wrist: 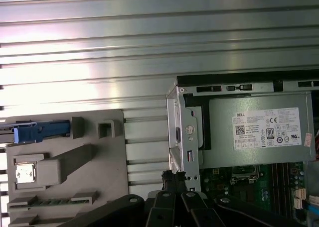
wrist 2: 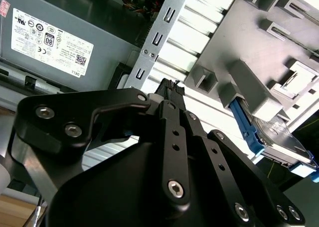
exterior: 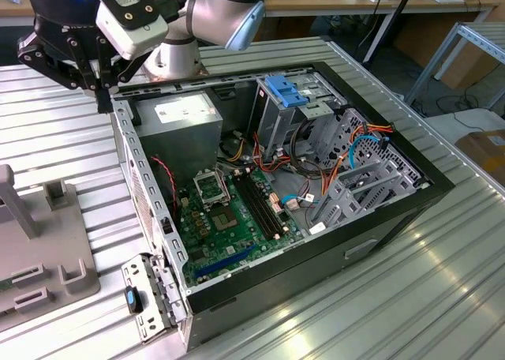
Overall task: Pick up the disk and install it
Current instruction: 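Reach for the disk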
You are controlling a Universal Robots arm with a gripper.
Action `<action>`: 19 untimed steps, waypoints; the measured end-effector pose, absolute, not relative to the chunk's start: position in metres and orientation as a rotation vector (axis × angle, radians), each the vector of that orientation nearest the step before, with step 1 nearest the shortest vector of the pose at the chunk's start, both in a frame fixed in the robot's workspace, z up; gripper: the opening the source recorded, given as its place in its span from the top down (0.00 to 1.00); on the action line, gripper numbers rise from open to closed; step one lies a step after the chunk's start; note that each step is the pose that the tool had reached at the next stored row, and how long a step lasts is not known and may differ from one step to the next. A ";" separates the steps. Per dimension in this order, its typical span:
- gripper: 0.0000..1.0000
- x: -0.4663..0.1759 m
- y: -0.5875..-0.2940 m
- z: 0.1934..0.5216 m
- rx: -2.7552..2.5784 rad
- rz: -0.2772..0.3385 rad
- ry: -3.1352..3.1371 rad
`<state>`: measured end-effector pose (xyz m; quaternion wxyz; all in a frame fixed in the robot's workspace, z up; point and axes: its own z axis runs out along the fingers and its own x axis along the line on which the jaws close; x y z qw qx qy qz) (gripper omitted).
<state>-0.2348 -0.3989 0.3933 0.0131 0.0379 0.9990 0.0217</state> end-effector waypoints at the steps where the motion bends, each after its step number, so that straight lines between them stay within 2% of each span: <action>1: 0.89 -0.235 -0.399 0.393 0.118 0.068 3.112; 19: 0.89 -0.255 -0.399 0.393 0.118 0.068 3.112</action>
